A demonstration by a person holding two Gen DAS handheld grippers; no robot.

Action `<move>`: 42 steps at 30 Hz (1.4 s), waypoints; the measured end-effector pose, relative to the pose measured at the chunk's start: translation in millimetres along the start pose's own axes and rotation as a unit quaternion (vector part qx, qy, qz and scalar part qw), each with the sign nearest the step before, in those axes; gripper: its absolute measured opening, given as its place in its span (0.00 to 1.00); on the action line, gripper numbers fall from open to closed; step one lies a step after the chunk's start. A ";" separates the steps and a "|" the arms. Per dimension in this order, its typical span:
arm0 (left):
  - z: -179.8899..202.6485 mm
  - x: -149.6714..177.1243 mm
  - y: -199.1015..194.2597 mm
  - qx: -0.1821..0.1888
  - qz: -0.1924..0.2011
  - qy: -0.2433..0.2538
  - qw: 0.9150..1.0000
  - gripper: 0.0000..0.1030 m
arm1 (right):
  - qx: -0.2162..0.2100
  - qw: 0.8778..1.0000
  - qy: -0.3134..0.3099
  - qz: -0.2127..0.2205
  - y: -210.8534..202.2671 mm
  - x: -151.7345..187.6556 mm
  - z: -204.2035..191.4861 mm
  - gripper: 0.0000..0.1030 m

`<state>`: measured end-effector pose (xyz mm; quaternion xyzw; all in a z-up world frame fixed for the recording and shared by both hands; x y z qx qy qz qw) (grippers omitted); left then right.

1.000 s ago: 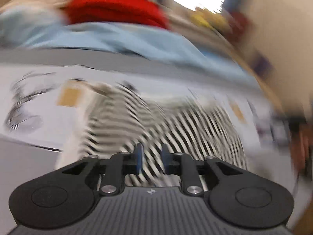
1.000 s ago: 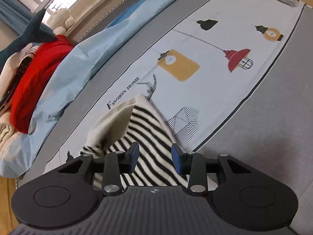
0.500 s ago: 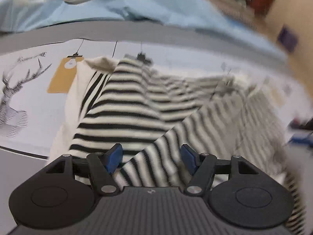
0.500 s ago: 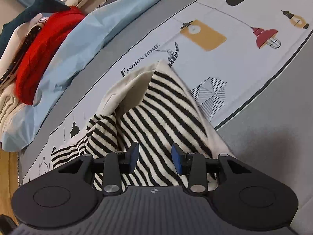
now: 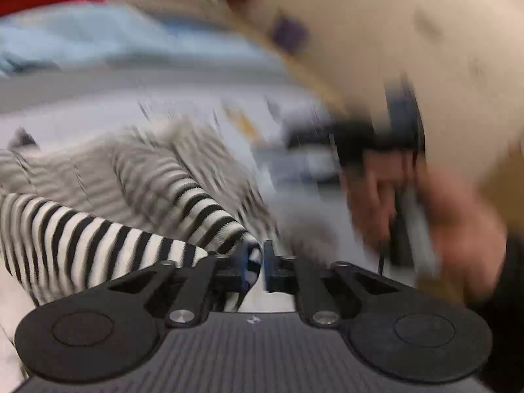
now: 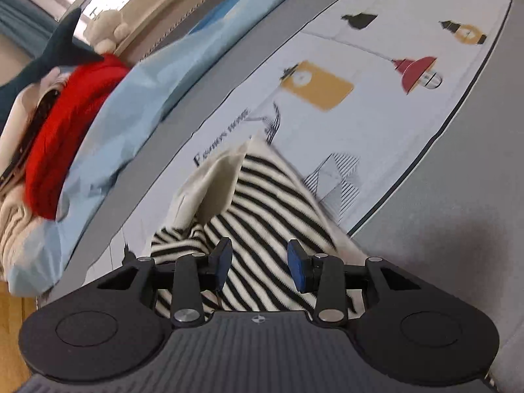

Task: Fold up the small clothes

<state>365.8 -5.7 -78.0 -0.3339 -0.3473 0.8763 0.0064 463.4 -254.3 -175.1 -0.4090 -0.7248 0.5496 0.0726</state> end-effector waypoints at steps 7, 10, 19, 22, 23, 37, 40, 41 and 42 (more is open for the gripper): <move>-99.0 9.0 -56.4 -0.071 0.115 -0.260 0.956 0.47 | -0.015 0.998 -0.024 -0.057 20.3 14.5 -10.1 0.42; -135.7 35.9 -60.0 -0.118 0.108 -0.380 0.911 0.47 | -0.020 0.995 -0.049 -0.085 30.1 29.9 -22.1 0.48; -133.4 38.4 -15.2 -0.067 0.077 -0.437 0.893 0.64 | -0.001 0.983 -0.095 -0.155 60.8 69.7 -41.2 0.49; -135.5 39.7 -7.9 -0.099 0.068 -0.452 0.884 0.64 | 0.007 0.981 -0.112 -0.159 62.7 75.4 -46.5 0.49; -139.5 40.3 -7.8 -0.103 0.072 -0.460 0.879 0.64 | 0.005 0.981 -0.111 -0.160 61.7 75.3 -48.6 0.49; -129.7 11.5 -26.9 -0.154 0.114 -0.382 0.904 0.03 | 0.025 0.982 -0.115 -0.146 62.8 75.8 -46.9 0.18; -132.6 1.4 -48.5 -0.115 0.193 -0.380 0.897 0.03 | -0.003 0.988 -0.068 -0.136 58.0 70.9 -51.4 0.01; -135.5 -0.9 -53.6 -0.105 0.215 -0.381 0.893 0.03 | -0.027 0.991 -0.037 -0.127 54.1 66.2 -51.2 0.01; -139.1 -2.0 -59.6 -0.090 0.243 -0.383 0.887 0.03 | -0.053 0.991 -0.010 -0.119 50.5 60.6 -51.4 0.01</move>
Point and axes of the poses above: each gripper's, at about its wrist camera, not at the fingertips, and y roughly the way its jaws point, z to its right, x to its underside, the point moved 4 cm from there along y, roughly the way its jaws point, and after that the axes turned 11 degrees about x, right-handed, at the moved point
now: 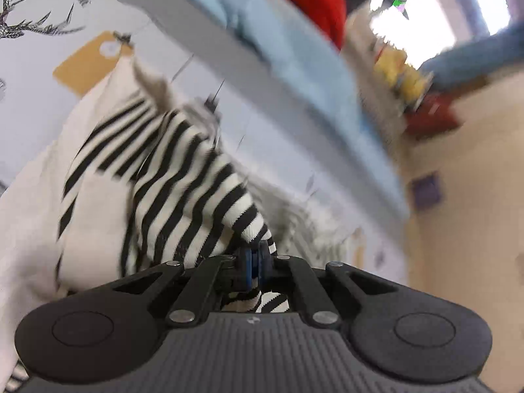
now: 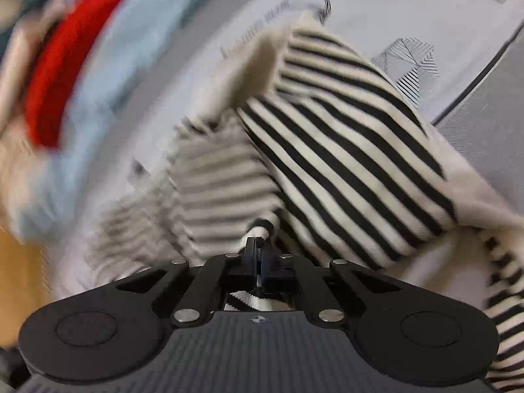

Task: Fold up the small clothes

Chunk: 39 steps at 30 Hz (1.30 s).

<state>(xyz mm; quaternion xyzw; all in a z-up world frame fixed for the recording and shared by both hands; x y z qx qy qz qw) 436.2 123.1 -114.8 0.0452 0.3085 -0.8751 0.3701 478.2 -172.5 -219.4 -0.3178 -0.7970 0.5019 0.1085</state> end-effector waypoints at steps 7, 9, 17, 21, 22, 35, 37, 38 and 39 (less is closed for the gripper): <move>8.0 -23.0 -48.5 0.160 0.114 0.014 0.980 0.03 | -0.232 0.945 0.131 0.189 -68.3 -35.3 17.1 0.01; -17.0 -10.6 -21.5 0.056 0.011 -0.009 0.998 0.03 | -0.234 0.946 0.125 0.186 -71.7 -38.2 23.3 0.01; -55.7 4.9 -7.5 -0.066 -0.097 -0.068 0.991 0.39 | 0.046 0.996 0.068 -0.036 8.5 -5.2 53.2 0.06; -65.8 -5.7 -14.3 -0.063 -0.076 -0.096 0.990 0.51 | 0.036 0.998 0.050 0.020 -9.4 -18.3 40.6 0.22; -71.1 -10.7 -17.9 -0.059 -0.066 -0.111 0.990 0.51 | 0.040 0.998 0.049 0.025 -10.6 -19.2 40.1 0.38; -83.7 -23.2 -5.8 -0.029 -0.053 -0.156 0.986 0.51 | 0.078 0.995 0.059 -0.029 -0.9 9.1 33.0 0.47; -87.5 -20.4 0.1 -0.037 -0.056 -0.163 0.984 0.51 | 0.070 0.996 0.054 -0.025 -4.9 7.8 28.6 0.47; -89.6 -19.3 1.7 -0.040 -0.057 -0.169 0.983 0.51 | 0.065 0.996 0.052 -0.026 -6.0 8.6 26.8 0.47; -91.2 -18.6 3.4 -0.043 -0.056 -0.175 0.982 0.51 | 0.059 0.996 0.051 -0.032 -5.8 10.5 25.2 0.47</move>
Point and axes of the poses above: each gripper's, at about its wrist camera, not at the fingertips, and y roughly the way its jaws point, z to its right, x to its underside, the point moved 4 cm from there along y, roughly the way its jaws point, and after that the axes turned 11 degrees about x, right-handed, at the moved point
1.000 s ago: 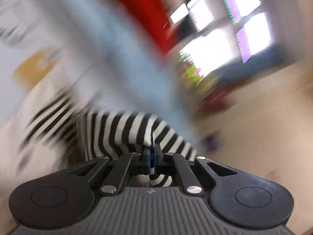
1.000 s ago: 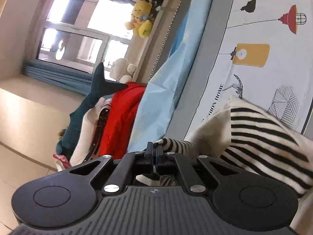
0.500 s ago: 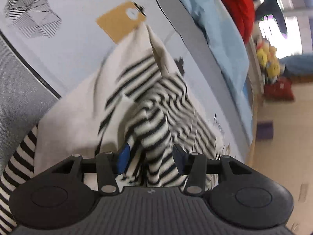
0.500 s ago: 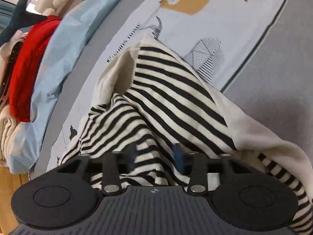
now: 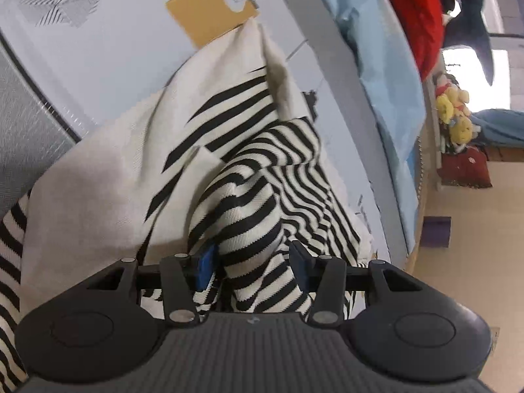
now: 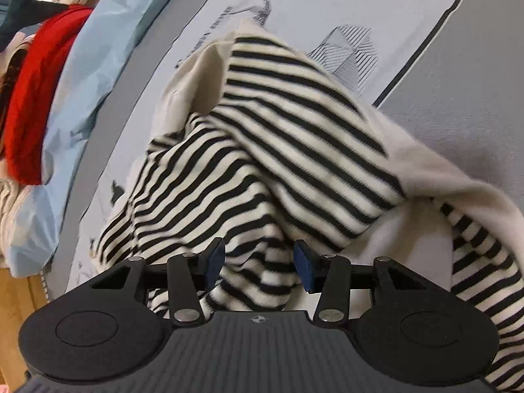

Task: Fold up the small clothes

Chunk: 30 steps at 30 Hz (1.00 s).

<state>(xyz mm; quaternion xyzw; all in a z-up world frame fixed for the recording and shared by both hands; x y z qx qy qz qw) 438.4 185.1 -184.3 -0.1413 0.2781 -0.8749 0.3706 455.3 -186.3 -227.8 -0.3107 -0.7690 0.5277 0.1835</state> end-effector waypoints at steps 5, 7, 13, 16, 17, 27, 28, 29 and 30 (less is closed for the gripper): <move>2.6 0.2 6.0 0.003 0.005 0.003 1.000 0.51 | -0.015 0.999 -0.010 -0.026 10.7 7.9 -8.2 0.51; 4.8 1.8 8.2 -0.001 0.007 0.015 1.000 0.43 | -0.013 0.999 0.002 -0.036 20.2 6.8 -7.8 0.51; 19.1 2.0 5.4 0.009 0.036 0.063 0.997 0.04 | -0.032 0.999 0.009 -0.020 22.8 0.6 -12.6 0.15; 47.3 -2.5 -21.9 0.131 0.107 0.096 0.981 0.04 | -0.125 0.991 0.014 0.035 1.2 -8.1 -23.3 0.10; 57.6 -2.1 -31.9 0.162 0.124 0.118 0.972 0.04 | -0.164 0.984 0.009 0.064 -11.6 -11.7 -29.6 0.10; -12.1 17.3 6.7 -0.037 -0.045 0.061 0.996 0.05 | -0.042 0.996 -0.058 0.058 2.7 -10.4 -12.7 0.11; -14.5 17.1 6.7 -0.034 -0.050 0.052 0.997 0.08 | 0.011 0.999 -0.041 0.016 22.2 -5.4 4.6 0.12; -13.0 15.5 4.9 -0.032 -0.050 0.054 0.997 0.11 | 0.015 1.000 -0.004 -0.010 32.2 -1.9 18.5 0.12; -10.3 13.1 1.7 -0.032 -0.047 0.061 0.996 0.19 | 0.005 1.000 0.023 -0.021 34.7 -1.4 25.1 0.12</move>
Point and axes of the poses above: each gripper's, at about its wrist camera, not at the fingertips, and y roughly the way its jaws point, z to its right, x to its underside, the point moved 4 cm from there along y, roughly the way its jaws point, and after that the axes turned 11 degrees about x, right-handed, at the moved point
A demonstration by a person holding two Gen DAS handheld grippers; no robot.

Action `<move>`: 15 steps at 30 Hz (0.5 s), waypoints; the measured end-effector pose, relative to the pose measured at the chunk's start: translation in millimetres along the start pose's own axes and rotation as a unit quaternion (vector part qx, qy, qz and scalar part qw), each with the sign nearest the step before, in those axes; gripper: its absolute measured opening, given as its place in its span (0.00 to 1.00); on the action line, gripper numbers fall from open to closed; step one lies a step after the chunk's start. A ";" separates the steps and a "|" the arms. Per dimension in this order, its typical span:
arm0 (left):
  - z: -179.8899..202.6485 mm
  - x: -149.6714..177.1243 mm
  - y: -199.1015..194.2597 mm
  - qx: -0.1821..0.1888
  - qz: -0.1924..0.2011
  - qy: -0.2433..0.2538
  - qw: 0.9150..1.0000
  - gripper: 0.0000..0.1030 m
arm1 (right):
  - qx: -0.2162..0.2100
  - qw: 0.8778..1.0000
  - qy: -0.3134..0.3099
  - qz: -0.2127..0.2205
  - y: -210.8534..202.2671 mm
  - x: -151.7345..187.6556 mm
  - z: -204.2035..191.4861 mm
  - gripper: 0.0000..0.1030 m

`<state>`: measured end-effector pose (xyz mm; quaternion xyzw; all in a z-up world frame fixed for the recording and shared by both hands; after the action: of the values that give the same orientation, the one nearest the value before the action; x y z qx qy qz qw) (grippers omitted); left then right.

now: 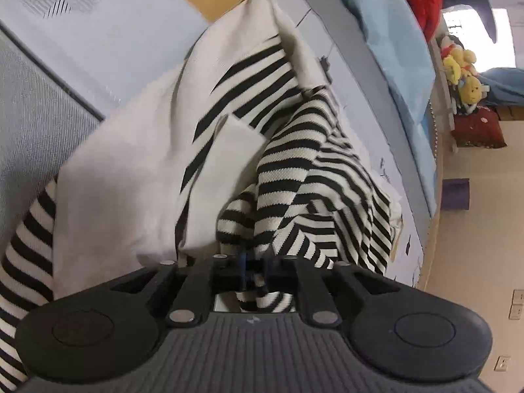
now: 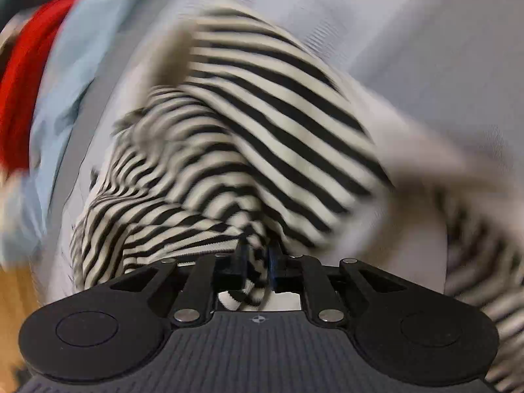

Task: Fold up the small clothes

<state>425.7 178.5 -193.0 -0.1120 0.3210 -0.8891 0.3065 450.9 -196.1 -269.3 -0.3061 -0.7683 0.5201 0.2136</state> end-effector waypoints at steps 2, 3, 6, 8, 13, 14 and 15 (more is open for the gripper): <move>7.3 -6.3 -12.3 -0.005 0.027 0.022 0.999 0.28 | 0.006 0.999 -0.031 0.028 -12.7 -4.5 -10.8 0.22; 14.7 -9.4 -21.5 -0.013 0.056 0.047 0.997 0.30 | 0.006 0.997 -0.045 0.058 -22.2 -5.9 -16.2 0.23; 46.0 -10.1 -38.4 -0.007 0.108 0.134 0.985 0.30 | 0.005 0.984 -0.076 0.158 -52.6 -9.1 -29.6 0.27; 63.1 -1.3 -37.2 0.023 0.102 0.174 0.979 0.30 | -0.009 0.978 -0.096 0.187 -61.9 -6.8 -39.2 0.31; 46.0 15.8 2.7 -0.088 0.002 0.206 0.975 0.26 | -0.052 0.982 -0.157 0.092 -35.0 11.8 -59.3 0.39; 33.4 17.1 9.0 -0.130 -0.012 0.196 0.972 0.25 | -0.026 0.983 -0.171 0.058 -21.0 17.1 -59.5 0.39; 27.3 17.4 7.4 -0.144 -0.011 0.194 0.970 0.26 | 0.007 0.982 -0.184 0.037 -8.4 21.0 -56.0 0.38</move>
<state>426.3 149.6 -176.7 0.0162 0.4980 -0.8413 0.2095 469.9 -146.4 -240.8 -0.2319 -0.7786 0.5809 0.0510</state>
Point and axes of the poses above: each gripper's, at about its wrist camera, not at the fingertips, and y roughly the way its jaws point, z to its right, x to its underside, the point moved 4 cm from there along y, roughly the way its jaws point, and after that the axes turned 11 degrees about x, right-handed, at the moved point
